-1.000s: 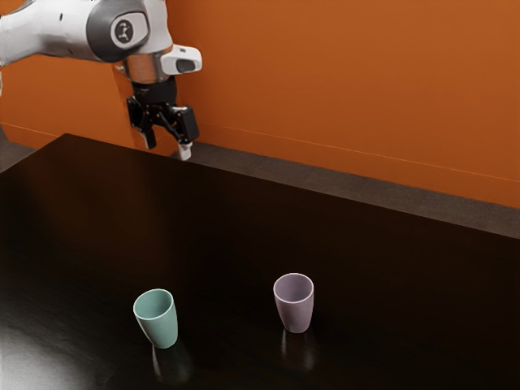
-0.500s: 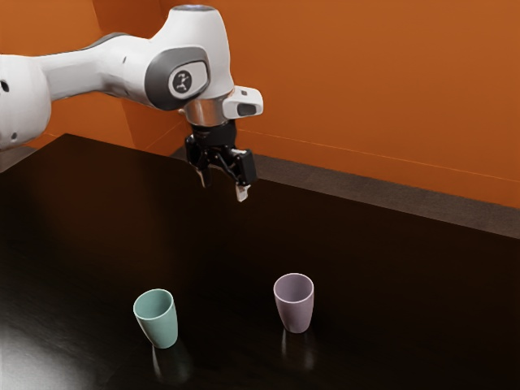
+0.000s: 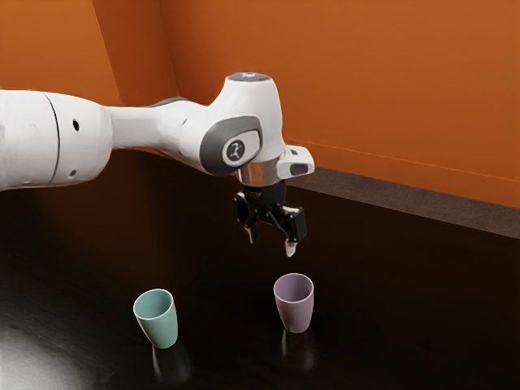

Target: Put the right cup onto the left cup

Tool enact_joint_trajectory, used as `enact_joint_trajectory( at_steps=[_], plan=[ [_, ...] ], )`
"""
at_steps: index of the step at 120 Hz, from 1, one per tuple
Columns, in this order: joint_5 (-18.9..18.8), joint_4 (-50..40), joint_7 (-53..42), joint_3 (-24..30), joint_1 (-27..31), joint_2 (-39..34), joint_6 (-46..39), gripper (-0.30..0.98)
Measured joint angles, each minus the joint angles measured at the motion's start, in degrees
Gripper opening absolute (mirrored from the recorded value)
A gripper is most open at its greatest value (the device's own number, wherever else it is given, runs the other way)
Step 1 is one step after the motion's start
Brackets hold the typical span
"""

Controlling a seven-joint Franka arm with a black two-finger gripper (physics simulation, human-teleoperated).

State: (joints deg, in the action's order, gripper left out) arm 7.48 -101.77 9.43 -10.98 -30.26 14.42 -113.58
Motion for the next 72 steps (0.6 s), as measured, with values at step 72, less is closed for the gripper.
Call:
enact_joint_trajectory(
  at_steps=[72],
  plan=[
    [3.8,-2.8,6.4,-0.4,-6.8,4.7,-7.9,0.6]
  ],
)
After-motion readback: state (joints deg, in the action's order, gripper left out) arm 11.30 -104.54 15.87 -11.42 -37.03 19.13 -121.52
